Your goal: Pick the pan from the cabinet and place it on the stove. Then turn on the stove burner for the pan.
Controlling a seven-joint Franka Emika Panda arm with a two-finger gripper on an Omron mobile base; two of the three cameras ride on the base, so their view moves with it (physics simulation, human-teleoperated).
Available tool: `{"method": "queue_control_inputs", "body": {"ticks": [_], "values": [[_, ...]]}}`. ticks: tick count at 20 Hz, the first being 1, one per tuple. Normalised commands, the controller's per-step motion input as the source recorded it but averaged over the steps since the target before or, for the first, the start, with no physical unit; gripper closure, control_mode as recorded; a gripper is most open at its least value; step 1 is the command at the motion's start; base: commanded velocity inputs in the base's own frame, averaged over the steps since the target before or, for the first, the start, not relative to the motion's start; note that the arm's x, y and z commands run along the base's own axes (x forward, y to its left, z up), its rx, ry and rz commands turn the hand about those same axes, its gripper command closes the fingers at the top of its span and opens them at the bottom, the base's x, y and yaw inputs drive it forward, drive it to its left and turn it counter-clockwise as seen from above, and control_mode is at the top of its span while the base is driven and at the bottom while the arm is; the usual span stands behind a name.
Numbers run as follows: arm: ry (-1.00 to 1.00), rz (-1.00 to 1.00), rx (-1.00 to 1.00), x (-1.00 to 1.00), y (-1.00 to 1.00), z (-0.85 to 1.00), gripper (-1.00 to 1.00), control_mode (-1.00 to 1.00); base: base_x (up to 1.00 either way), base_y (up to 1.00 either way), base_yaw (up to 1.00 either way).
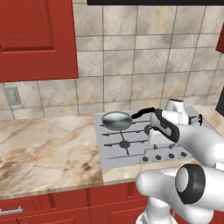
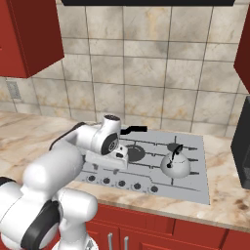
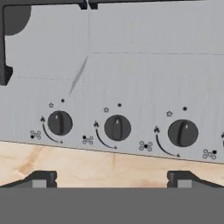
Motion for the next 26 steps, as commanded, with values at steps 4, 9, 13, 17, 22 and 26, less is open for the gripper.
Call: {"method": "queue_control_inputs", "body": {"ticks": [4, 9, 13, 17, 22, 26], "values": [[0.03, 0.0, 0.0, 0.06, 0.0, -0.33, -1.0, -1.0, 0.0, 0.0, 0.0], [0.01, 0.0, 0.0, 0.13, 0.0, -0.29, -1.0, -1.0, 0.0, 0.0, 0.0], [0.01, 0.02, 0.0, 0.1, 0.12, -0.18, -1.0, -1.0, 0.0, 0.0, 0.0], [0.01, 0.05, 0.0, 0.06, 0.1, -0.15, -1.0, -1.0, 0.0, 0.0, 0.0], [0.0, 0.04, 0.0, -0.01, 0.0, -0.07, -1.0, -1.0, 0.0, 0.0, 0.0], [0.0, 0.03, 0.0, -0.04, 0.0, -0.03, -1.0, -1.0, 0.0, 0.0, 0.0]]}}
